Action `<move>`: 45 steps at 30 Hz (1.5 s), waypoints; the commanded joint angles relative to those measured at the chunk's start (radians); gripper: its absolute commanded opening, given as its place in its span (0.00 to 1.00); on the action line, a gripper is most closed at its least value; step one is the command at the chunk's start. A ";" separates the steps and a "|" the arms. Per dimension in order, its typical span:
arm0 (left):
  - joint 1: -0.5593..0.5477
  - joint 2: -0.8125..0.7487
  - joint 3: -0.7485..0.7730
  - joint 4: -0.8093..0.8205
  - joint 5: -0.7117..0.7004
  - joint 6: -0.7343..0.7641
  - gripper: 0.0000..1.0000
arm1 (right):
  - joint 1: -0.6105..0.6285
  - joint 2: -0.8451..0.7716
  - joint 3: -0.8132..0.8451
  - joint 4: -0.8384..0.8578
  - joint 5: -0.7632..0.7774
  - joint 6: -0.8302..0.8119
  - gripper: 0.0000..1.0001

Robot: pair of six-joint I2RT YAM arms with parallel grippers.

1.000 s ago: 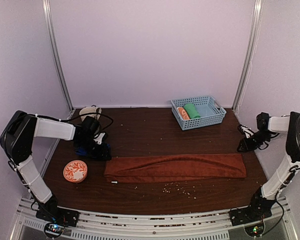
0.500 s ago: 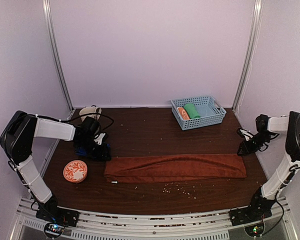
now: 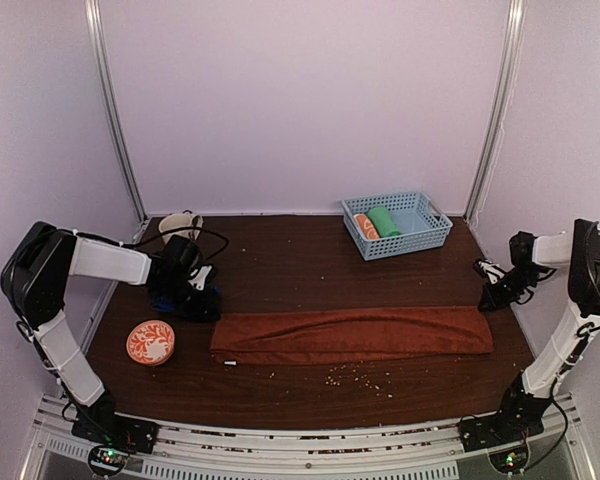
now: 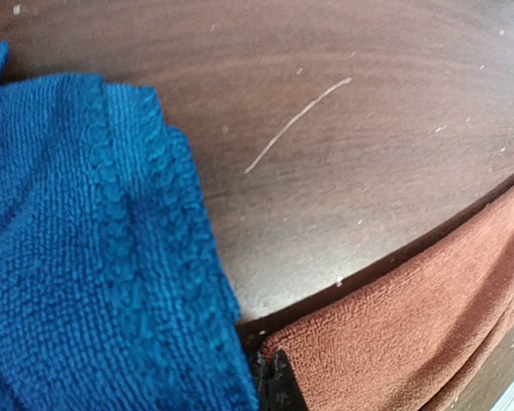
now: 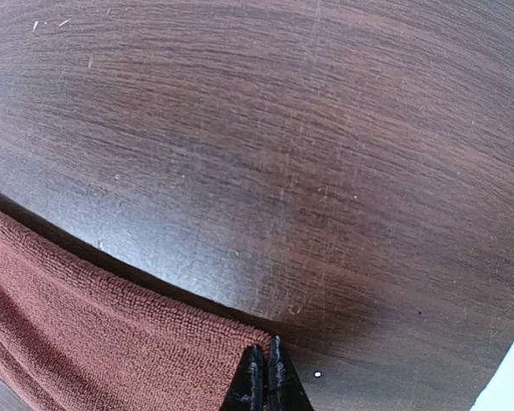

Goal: Roll the towels
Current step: Pick up the towel from the center of the board, then flatten out the towel at the center of the board.

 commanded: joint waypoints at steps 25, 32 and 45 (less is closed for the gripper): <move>-0.011 -0.964 -0.290 0.265 -0.182 -0.017 0.00 | -0.131 -0.698 0.107 -0.070 -0.181 0.091 0.00; -0.015 -1.182 -0.379 0.157 -0.133 -0.062 0.00 | -0.138 -0.957 0.015 -0.171 -0.116 0.026 0.00; -0.049 -0.956 -0.455 0.194 -0.212 -0.203 0.00 | -0.147 -0.770 -0.113 -0.160 -0.061 -0.115 0.00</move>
